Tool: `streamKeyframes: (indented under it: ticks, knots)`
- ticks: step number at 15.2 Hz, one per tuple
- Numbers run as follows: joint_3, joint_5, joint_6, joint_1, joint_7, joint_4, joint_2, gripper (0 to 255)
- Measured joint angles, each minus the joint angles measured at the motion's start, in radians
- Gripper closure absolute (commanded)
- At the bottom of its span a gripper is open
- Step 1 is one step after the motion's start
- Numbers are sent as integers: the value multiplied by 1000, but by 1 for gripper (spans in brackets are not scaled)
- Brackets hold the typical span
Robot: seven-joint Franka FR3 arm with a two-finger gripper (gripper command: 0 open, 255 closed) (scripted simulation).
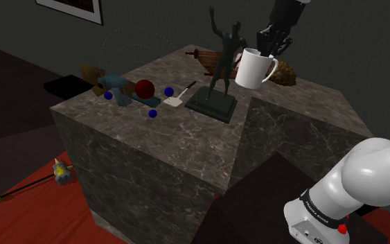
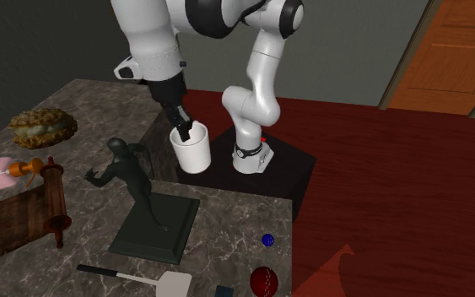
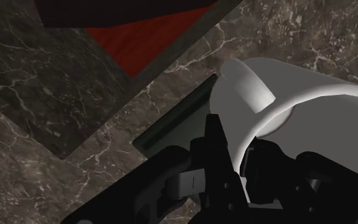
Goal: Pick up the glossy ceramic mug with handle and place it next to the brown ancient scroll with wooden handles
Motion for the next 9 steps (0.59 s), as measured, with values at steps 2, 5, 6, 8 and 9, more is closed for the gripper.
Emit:
streamKeyframes:
  ticks: [2, 5, 6, 8, 9]
  knots:
    - [-38, -21, -1, -17, -52, 5, 10, 255]
    - [-90, -48, -12, -40, -121, 21, 21, 255]
    - [-108, -58, -11, -48, -145, 30, 32, 255]
    - [-145, -76, -9, -64, -196, 41, 48, 255]
    - [-164, -85, -13, -72, -222, 58, 63, 255]
